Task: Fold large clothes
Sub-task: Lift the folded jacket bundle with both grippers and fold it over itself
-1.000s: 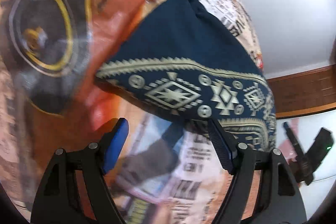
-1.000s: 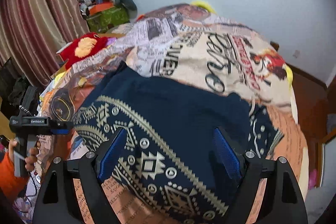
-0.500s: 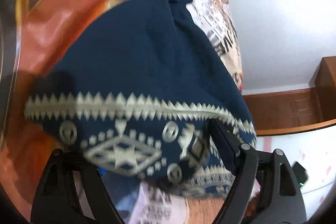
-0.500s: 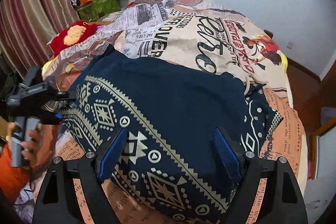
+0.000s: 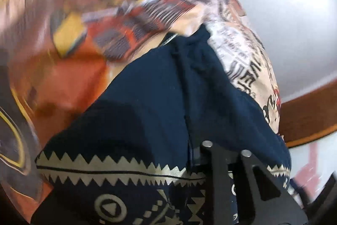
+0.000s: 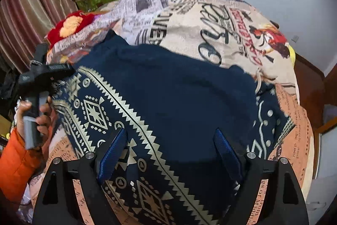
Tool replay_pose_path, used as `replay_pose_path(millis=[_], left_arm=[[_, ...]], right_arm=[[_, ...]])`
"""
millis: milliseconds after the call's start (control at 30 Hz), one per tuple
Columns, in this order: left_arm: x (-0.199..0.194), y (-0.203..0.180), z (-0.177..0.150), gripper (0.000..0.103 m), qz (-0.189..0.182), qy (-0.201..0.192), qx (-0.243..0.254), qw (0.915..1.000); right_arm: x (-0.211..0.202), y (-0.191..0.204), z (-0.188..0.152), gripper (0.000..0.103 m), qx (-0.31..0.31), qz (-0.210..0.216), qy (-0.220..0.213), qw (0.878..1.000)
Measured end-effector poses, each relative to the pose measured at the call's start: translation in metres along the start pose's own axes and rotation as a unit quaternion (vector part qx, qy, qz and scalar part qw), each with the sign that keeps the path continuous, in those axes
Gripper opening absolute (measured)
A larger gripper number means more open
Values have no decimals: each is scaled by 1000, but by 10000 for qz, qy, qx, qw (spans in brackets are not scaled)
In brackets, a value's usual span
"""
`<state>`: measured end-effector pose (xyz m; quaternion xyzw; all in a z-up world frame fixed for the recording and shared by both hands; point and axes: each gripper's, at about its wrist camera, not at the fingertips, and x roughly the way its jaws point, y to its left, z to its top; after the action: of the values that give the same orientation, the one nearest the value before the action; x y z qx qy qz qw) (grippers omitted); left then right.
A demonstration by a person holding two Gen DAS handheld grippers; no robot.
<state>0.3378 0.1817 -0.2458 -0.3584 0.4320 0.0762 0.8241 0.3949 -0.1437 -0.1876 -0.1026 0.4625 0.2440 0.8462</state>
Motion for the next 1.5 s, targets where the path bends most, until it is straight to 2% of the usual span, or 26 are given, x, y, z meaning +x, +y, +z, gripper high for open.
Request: replay_pose_path(millis=[133, 200, 367, 500, 600, 667, 800, 900, 1033, 1100, 1167, 1267, 1367, 1433, 1500], left_arm=[[-32, -14, 0, 19, 162, -388, 420, 9982], [-51, -25, 0, 19, 362, -659, 723, 9945], [-87, -52, -2, 19, 1038, -1337, 1457, 9747], [-104, -64, -4, 19, 1266, -1692, 1784, 9610], [-112, -77, -7, 19, 1357, -1814, 2132, 9504], [-112, -89, -12, 19, 1486, -1867, 2460, 9394], [-106, -122, -28, 19, 1686, -2006, 3254, 9085], [-107, -140, -35, 19, 1550, -2032, 3560, 8989], [-107, -164, -44, 19, 1467, -2087, 3960, 8821], [-105, -178, -52, 19, 1405, -2080, 4197, 8723], [-104, -194, -64, 19, 1343, -2082, 4503, 8578], [-102, -218, -82, 19, 1154, -1990, 4874, 8423], [-99, -239, -96, 19, 821, -1731, 5033, 8426], [-94, -252, -104, 19, 521, -1453, 5045, 8495], [-86, -263, -111, 18, 138, -1048, 4969, 8614]], right_arm=[[-8, 9, 10, 85, -45, 47, -254, 9997], [-5, 18, 14, 85, -98, 69, -252, 9996], [25, 46, 17, 85, -301, 285, 143, 9990], [50, 63, 11, 85, -509, 563, 678, 9948], [51, 74, 9, 85, -735, 536, 702, 9934], [46, 77, 8, 85, -765, 530, 661, 9935], [31, 62, 9, 85, -379, 770, 497, 9951], [10, 44, 10, 85, -274, 565, 230, 9978], [-6, 19, 10, 85, -78, 335, 76, 9994], [-10, 9, 11, 85, 69, 328, 76, 9994], [-15, -2, 11, 85, 260, 413, 38, 9988], [-30, -17, 6, 85, 458, 396, -166, 9980], [-46, -31, 1, 85, 503, 170, -328, 9981], [-59, -40, -4, 85, 502, -6, -436, 9978], [-70, -48, -10, 85, 500, -153, -519, 9973]])
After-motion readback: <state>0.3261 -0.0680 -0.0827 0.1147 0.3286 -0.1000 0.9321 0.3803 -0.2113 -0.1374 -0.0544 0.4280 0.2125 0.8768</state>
